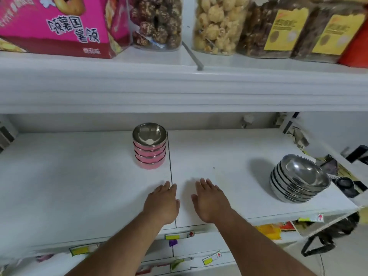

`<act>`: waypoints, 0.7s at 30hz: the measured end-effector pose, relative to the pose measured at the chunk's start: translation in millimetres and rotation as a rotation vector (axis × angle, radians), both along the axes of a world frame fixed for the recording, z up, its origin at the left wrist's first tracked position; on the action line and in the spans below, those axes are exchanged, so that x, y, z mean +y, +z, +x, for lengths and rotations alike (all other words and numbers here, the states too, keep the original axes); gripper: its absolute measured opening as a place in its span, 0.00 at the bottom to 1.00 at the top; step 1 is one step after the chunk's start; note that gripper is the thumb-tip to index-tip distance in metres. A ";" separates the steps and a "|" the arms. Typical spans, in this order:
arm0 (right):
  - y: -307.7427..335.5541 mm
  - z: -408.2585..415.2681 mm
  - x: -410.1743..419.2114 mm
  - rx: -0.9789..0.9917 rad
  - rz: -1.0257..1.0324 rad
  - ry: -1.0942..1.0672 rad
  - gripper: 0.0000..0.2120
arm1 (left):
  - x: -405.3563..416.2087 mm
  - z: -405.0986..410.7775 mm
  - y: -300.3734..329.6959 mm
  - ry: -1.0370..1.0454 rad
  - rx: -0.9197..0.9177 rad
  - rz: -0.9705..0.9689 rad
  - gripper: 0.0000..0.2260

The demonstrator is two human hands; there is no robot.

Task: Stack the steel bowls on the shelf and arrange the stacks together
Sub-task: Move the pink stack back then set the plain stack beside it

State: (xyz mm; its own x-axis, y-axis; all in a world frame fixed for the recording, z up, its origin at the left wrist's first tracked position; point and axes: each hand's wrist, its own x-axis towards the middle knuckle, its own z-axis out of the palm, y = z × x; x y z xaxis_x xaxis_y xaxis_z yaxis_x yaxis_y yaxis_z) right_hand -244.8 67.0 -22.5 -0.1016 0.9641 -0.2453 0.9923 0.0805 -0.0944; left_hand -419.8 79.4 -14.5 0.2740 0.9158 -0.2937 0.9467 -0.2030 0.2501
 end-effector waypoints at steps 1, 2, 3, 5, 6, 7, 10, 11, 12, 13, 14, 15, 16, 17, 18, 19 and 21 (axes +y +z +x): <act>0.9 7.7 -3.7 0.010 0.002 -0.004 0.31 | -4.0 8.5 0.6 -0.002 0.005 0.001 0.28; 2.0 15.7 -8.7 0.022 0.002 -0.010 0.31 | -8.6 18.0 1.8 -0.003 0.010 0.006 0.28; 3.5 24.8 -14.6 0.037 0.002 -0.015 0.31 | -13.3 28.7 3.1 -0.005 0.014 0.012 0.28; 5.7 47.4 -28.9 0.073 0.003 -0.025 0.31 | -24.5 54.1 6.7 -0.006 0.013 0.027 0.28; 6.2 60.7 -37.2 0.090 0.005 -0.031 0.31 | -31.0 68.6 8.1 -0.005 0.007 0.033 0.27; 5.8 75.7 -46.1 0.103 0.008 -0.036 0.31 | -38.3 84.2 8.9 -0.005 0.001 0.035 0.27; 4.6 123.6 -74.1 0.127 -0.005 -0.035 0.31 | -65.0 135.0 11.1 -0.007 -0.013 0.008 0.27; 3.7 139.6 -82.7 0.136 -0.006 -0.036 0.32 | -74.4 151.5 11.1 -0.011 -0.010 0.002 0.27; 2.5 155.0 -89.8 0.143 -0.006 -0.040 0.31 | -83.2 167.3 11.1 -0.016 -0.007 0.000 0.27; 0.8 170.0 -95.8 0.151 -0.008 -0.047 0.31 | -91.3 182.0 10.9 -0.016 -0.004 -0.006 0.27; -0.8 183.6 -101.3 0.160 -0.010 -0.056 0.31 | -98.6 195.3 11.0 -0.015 -0.002 -0.015 0.27; -3.8 195.8 -106.7 0.172 -0.012 -0.064 0.31 | -105.5 207.1 10.9 -0.016 0.002 -0.026 0.27; -6.4 206.4 -113.0 0.182 -0.013 -0.070 0.31 | -112.2 217.8 11.0 -0.019 0.007 -0.036 0.27; -9.5 215.0 -119.5 0.191 -0.015 -0.072 0.31 | -118.5 226.8 11.2 -0.023 0.011 -0.044 0.26; -11.5 222.4 -126.2 0.199 -0.015 -0.074 0.31 | -124.1 235.0 11.4 -0.027 0.014 -0.047 0.26; -13.3 228.9 -132.0 0.208 -0.014 -0.079 0.31 | -128.7 242.2 11.9 -0.030 0.017 -0.047 0.26; -15.5 241.2 -138.7 0.227 -0.009 -0.092 0.30 | -133.1 254.1 13.3 -0.036 0.027 -0.040 0.26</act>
